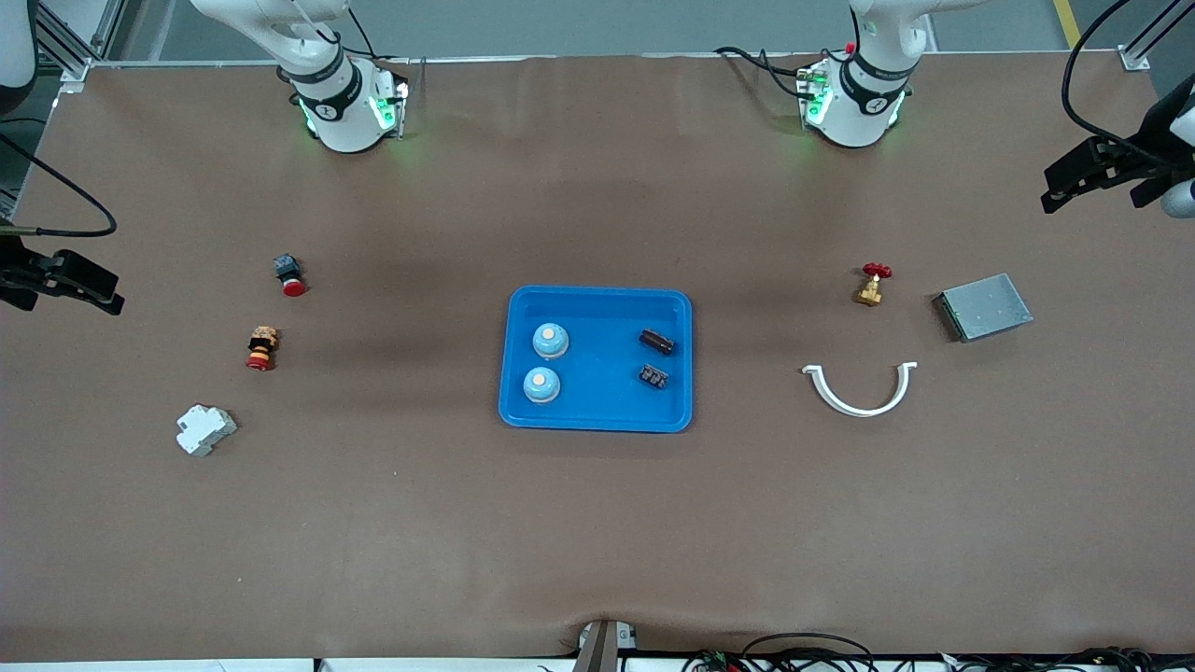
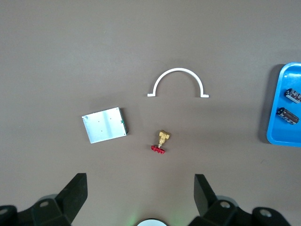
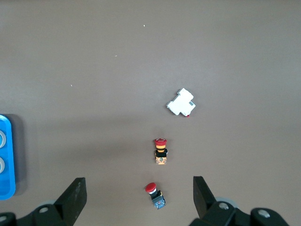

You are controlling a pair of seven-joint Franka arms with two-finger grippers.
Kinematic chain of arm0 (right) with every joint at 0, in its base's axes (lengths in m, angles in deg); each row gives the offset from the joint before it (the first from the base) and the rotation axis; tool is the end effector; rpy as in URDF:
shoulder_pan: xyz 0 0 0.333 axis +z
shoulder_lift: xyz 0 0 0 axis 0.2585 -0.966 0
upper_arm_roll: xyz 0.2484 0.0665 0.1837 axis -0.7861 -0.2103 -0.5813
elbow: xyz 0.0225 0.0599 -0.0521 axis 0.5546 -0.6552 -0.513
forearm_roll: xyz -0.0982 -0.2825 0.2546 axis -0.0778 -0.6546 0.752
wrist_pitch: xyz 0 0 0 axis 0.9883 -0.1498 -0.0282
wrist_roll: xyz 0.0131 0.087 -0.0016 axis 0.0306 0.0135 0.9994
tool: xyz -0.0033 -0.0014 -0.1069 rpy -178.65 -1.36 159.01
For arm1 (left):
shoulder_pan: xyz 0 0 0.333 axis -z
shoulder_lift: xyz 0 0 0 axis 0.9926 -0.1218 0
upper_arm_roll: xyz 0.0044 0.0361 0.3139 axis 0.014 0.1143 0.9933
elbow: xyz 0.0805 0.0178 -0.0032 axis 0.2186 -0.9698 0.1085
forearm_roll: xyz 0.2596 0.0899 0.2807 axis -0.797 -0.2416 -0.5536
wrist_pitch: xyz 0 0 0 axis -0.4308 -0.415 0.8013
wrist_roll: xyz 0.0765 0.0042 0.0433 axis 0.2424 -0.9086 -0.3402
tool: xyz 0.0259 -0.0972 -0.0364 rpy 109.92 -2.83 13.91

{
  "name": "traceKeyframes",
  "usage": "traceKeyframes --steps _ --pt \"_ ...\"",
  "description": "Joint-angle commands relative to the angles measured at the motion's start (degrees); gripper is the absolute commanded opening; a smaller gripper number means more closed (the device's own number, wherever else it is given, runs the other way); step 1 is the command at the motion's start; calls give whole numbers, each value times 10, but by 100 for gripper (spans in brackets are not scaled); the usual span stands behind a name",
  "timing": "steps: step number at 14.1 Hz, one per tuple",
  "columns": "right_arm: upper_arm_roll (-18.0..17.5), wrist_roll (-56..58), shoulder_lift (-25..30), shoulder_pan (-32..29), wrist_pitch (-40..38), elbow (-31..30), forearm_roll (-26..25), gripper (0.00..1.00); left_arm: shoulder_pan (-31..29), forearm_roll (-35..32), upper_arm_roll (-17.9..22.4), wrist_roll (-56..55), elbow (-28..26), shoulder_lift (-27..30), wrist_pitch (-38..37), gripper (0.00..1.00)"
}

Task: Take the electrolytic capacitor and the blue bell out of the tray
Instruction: 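Reach the left gripper to the capacitors while the right gripper reaches the bells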

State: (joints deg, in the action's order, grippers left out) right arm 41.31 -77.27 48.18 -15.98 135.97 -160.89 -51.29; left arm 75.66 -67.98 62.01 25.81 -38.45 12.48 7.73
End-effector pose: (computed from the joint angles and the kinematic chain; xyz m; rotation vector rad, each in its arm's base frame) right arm 0.5939 -0.0368 0.6117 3.0881 -0.0739 0.0725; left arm 0.5140 -0.0114 0.6521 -3.1034 -0.0488 0.0320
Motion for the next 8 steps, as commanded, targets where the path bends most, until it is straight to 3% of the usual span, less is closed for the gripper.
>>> traceKeyframes --steps 1,4,8 --pt "1 3 8 -1 -7 1 5 100 -2 6 -2 14 15 -12 -3 100" --pt "1 3 8 -1 -7 1 5 100 0 2 -1 17 16 -16 -3 100" --pt "1 3 8 -1 -6 0 6 100 2 13 -2 19 17 -70 -3 100"
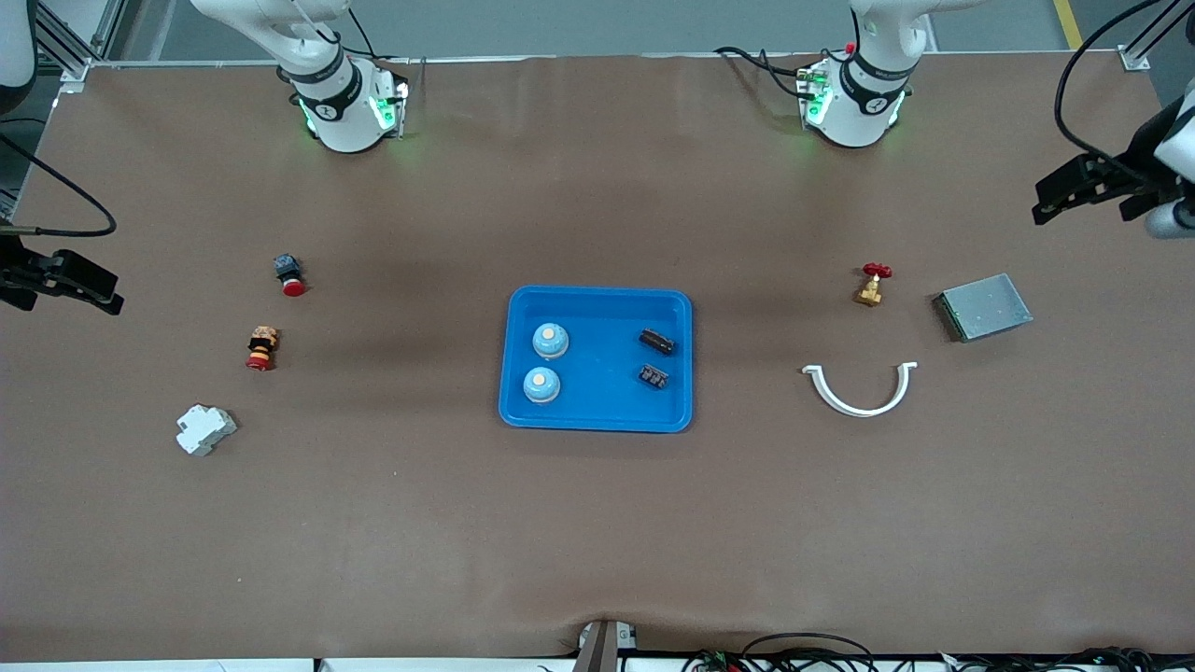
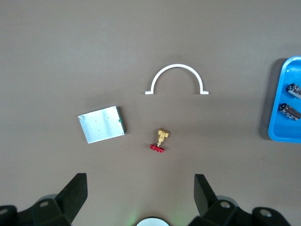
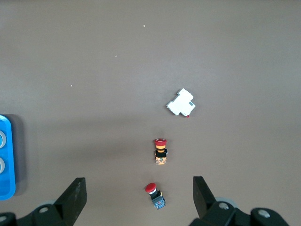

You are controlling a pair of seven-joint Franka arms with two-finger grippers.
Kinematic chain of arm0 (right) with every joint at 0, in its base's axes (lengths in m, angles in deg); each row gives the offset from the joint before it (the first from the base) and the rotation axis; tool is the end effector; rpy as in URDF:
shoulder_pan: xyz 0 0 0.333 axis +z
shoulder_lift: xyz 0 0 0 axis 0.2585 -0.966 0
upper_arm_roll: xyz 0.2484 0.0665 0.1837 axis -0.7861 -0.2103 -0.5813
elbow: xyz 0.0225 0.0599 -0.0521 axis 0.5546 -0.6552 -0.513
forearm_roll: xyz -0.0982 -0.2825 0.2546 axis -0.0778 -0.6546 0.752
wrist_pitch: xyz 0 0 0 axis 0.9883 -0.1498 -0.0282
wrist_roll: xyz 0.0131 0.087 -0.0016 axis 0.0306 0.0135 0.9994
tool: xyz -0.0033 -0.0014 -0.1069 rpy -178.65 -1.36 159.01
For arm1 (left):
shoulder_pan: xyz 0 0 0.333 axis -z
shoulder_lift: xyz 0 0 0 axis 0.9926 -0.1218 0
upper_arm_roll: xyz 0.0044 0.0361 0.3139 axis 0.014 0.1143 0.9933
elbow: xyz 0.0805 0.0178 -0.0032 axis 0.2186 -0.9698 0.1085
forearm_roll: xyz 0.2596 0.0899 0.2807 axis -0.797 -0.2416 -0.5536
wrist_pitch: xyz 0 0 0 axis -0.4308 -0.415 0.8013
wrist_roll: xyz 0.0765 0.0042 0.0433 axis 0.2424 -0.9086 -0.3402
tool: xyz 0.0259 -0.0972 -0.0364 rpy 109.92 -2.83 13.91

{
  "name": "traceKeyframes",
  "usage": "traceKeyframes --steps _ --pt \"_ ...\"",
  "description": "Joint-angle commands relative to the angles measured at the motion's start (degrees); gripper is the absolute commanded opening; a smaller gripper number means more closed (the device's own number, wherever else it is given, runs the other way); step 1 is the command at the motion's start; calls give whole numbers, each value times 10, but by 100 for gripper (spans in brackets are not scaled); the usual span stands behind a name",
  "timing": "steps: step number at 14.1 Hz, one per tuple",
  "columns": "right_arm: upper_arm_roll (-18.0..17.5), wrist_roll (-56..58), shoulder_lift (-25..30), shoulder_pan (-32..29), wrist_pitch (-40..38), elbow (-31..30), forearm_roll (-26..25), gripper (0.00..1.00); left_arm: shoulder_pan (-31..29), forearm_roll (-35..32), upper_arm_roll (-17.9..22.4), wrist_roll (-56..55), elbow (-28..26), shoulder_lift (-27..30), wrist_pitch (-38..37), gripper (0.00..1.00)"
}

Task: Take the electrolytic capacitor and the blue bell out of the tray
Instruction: 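Reach the left gripper to the capacitors while the right gripper reaches the bells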

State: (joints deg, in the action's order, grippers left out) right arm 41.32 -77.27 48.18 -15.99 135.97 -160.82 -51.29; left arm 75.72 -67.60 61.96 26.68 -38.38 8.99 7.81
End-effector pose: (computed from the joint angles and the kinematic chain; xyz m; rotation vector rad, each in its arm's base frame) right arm 0.5939 -0.0370 0.6123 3.0880 -0.0745 0.0743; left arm 0.5325 -0.0109 0.6212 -3.1155 -0.0201 0.1229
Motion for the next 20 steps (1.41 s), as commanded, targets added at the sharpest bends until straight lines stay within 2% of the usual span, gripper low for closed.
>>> traceKeyframes --steps 1,6,10,14,18,20 --pt "1 3 8 0 -6 0 6 100 2 15 -2 12 17 -49 -3 100" --pt "1 3 7 -1 -7 0 7 100 4 25 -9 -1 8 -109 49 100" --pt "1 3 7 0 -7 0 8 100 23 26 -10 -23 -23 -140 119 100" --pt "1 4 0 0 -8 -4 9 100 77 28 -11 -141 -30 -179 164 100" --pt "-3 -4 -8 17 -15 -25 12 100 150 25 -10 -329 -30 -241 229 100" --pt "-3 -63 -9 41 -14 -35 33 100 183 26 -11 -399 -29 -269 266 100"
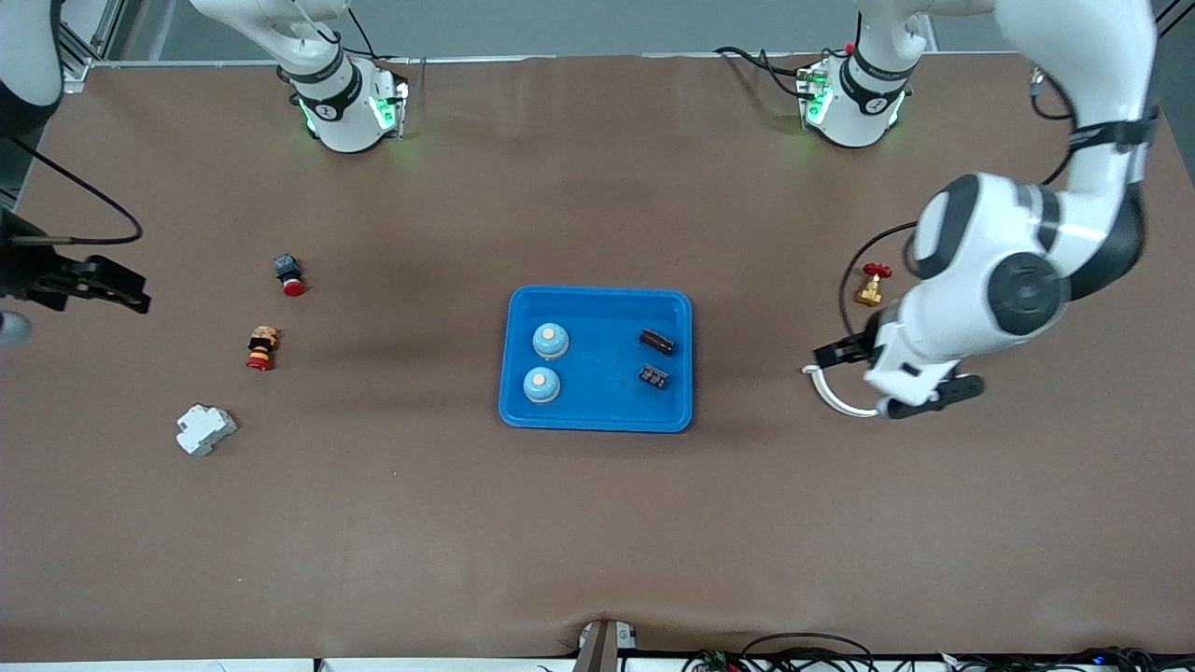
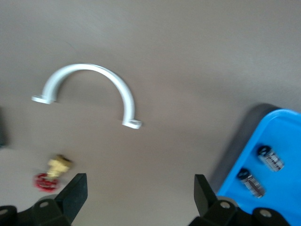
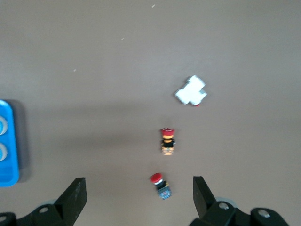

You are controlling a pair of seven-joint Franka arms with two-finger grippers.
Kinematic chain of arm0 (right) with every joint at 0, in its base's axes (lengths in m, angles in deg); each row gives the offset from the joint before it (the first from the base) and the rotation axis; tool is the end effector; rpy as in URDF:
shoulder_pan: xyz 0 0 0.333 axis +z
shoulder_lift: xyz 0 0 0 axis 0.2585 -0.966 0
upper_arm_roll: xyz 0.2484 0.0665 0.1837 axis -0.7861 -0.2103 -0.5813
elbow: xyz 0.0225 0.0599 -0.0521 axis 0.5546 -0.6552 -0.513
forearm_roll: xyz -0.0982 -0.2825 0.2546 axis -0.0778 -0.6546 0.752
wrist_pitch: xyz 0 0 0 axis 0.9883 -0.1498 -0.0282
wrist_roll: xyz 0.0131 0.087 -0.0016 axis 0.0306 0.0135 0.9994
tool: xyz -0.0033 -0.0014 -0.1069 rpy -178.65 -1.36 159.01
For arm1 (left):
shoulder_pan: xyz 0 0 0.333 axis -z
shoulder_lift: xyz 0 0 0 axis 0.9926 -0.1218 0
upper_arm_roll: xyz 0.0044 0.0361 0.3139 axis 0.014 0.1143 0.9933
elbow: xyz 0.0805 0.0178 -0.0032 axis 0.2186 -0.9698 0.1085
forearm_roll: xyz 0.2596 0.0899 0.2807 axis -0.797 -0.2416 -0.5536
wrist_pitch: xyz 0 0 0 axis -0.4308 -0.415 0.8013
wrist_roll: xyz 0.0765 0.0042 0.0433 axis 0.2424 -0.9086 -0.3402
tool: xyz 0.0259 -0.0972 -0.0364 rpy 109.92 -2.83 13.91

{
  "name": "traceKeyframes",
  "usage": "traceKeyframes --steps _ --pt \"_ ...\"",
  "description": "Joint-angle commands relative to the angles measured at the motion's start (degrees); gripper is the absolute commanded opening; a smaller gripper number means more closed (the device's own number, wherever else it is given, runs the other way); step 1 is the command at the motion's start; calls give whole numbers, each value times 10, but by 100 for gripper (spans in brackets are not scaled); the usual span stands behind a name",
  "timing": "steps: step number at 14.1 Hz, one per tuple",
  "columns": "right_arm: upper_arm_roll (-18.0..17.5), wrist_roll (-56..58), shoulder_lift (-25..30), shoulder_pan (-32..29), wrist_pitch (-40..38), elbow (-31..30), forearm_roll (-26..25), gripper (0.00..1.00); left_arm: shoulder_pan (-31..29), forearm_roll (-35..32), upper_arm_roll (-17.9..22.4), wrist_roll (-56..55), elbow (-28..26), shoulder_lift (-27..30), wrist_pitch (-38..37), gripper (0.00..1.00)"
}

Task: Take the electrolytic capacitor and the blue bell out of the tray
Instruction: 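Reach the left gripper to the capacitors while the right gripper reaches the bells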

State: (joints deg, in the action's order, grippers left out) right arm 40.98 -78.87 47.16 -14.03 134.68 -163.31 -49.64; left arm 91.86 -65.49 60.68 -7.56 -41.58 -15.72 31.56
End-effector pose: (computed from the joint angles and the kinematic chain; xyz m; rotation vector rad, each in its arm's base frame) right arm 0.5954 -0.0104 0.5789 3.1191 -0.0577 -0.0531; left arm 0.6142 -0.1971 0.3718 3.0819 0.5002 -0.2643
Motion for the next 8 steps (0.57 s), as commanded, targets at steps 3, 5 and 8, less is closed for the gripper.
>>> traceKeyframes --steps 3,5,8 --pt "0 -123 -8 73 5 -20 18 100 65 8 2 -159 6 -60 89 100" --pt "0 -171 -18 107 26 -37 22 100 86 9 2 -239 9 -80 118 95" --pt "0 -248 -17 155 122 -113 47 100 117 10 2 -329 9 -100 152 82"
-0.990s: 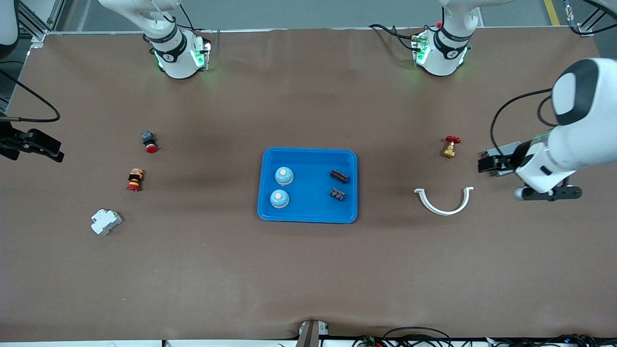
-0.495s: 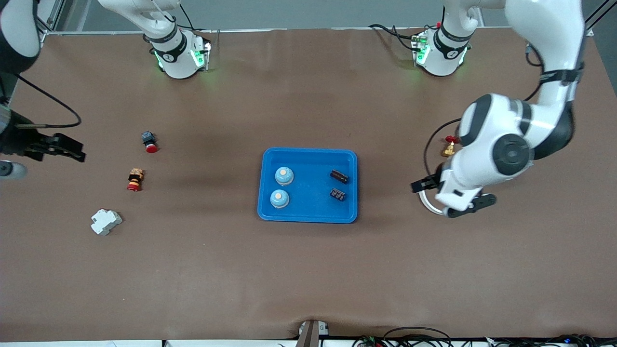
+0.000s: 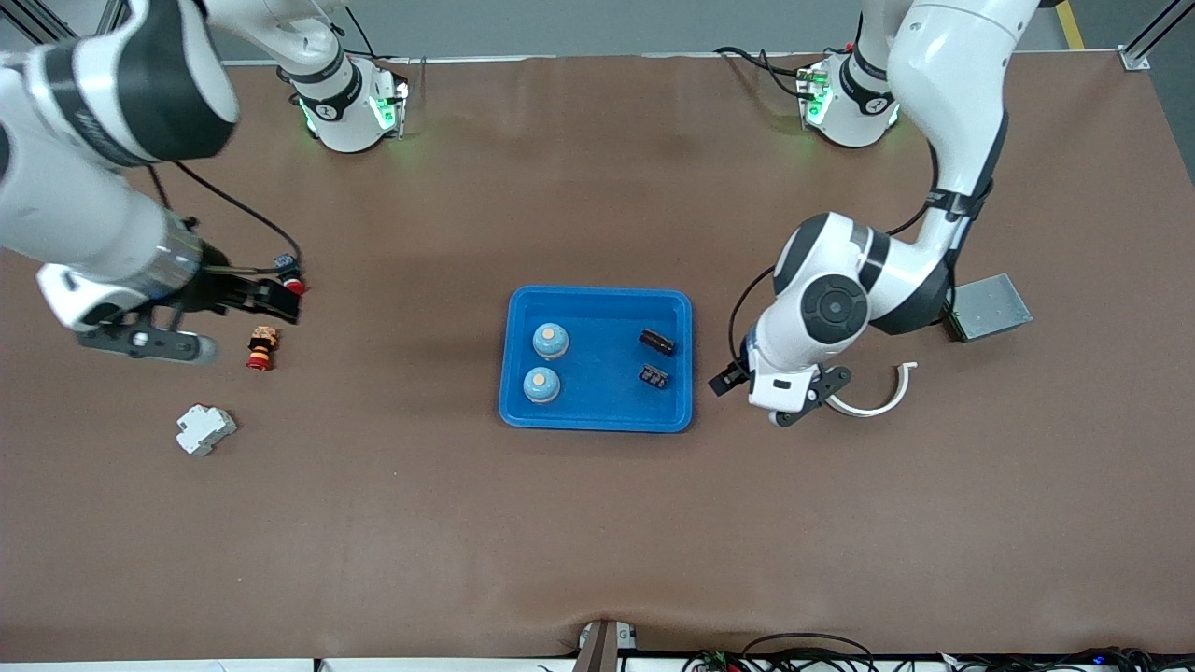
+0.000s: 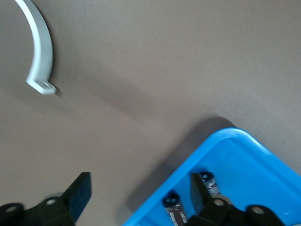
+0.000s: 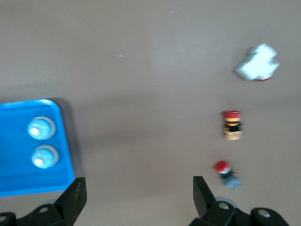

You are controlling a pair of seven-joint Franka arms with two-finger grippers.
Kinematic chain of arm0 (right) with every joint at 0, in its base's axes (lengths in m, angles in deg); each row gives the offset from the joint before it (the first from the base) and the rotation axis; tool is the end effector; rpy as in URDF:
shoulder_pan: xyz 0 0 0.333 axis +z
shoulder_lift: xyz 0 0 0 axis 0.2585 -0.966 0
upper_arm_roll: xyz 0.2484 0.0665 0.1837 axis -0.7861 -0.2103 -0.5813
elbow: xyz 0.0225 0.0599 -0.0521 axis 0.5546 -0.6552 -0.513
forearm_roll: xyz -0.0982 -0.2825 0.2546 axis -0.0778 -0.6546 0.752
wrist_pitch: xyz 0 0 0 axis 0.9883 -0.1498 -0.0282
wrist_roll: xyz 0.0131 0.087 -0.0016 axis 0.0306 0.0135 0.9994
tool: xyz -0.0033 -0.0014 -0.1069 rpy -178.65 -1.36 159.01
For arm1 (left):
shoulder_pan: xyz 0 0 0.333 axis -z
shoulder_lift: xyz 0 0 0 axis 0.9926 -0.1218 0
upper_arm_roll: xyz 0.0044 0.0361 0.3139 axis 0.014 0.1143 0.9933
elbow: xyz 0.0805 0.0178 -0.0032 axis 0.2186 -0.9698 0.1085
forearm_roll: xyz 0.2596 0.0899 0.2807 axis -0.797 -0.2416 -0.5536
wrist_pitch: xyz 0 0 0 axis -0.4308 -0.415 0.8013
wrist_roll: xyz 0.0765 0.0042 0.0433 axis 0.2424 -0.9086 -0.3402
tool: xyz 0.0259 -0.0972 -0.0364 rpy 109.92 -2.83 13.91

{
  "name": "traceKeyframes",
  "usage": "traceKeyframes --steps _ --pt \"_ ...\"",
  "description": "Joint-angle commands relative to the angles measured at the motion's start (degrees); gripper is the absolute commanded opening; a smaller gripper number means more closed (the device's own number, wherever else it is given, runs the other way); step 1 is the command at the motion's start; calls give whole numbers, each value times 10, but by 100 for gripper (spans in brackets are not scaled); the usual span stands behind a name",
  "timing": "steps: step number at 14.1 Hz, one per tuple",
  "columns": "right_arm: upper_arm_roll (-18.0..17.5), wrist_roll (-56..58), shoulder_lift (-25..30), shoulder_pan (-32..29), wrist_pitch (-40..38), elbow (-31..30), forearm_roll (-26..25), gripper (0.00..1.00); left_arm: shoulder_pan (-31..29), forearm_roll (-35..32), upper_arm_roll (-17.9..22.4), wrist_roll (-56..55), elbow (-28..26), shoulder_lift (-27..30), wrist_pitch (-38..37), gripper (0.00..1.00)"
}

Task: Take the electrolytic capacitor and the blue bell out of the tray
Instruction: 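Reach the left gripper to the capacitors while the right gripper reaches the bells, then grasp a brown capacitor with the left gripper while the right gripper lowers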

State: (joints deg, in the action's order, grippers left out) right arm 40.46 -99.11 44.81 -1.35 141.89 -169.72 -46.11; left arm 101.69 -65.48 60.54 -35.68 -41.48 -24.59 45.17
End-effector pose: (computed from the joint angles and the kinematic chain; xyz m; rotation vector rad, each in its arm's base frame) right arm 0.5934 0.1340 0.5116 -3.1085 0.2643 0.1091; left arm 0.5962 -0.3113 0.2898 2.9395 1.0008 -0.1853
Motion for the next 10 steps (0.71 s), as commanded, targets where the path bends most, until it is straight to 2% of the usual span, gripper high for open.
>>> traceKeyframes --steps 1,2,4,7,10 --pt "6 -67 7 47 82 -71 12 100 34 9 3 -83 8 -17 26 80" --pt "6 -87 6 65 111 -89 12 100 45 9 3 -117 9 -25 34 72" --pt "6 -135 -5 98 164 -116 12 100 59 8 3 -175 9 -33 42 71" --pt "6 -157 -44 129 207 -118 12 100 77 9 3 -237 12 -46 44 71" --pt "6 -187 -82 153 257 -119 21 100 91 7 3 -284 9 -52 44 64"
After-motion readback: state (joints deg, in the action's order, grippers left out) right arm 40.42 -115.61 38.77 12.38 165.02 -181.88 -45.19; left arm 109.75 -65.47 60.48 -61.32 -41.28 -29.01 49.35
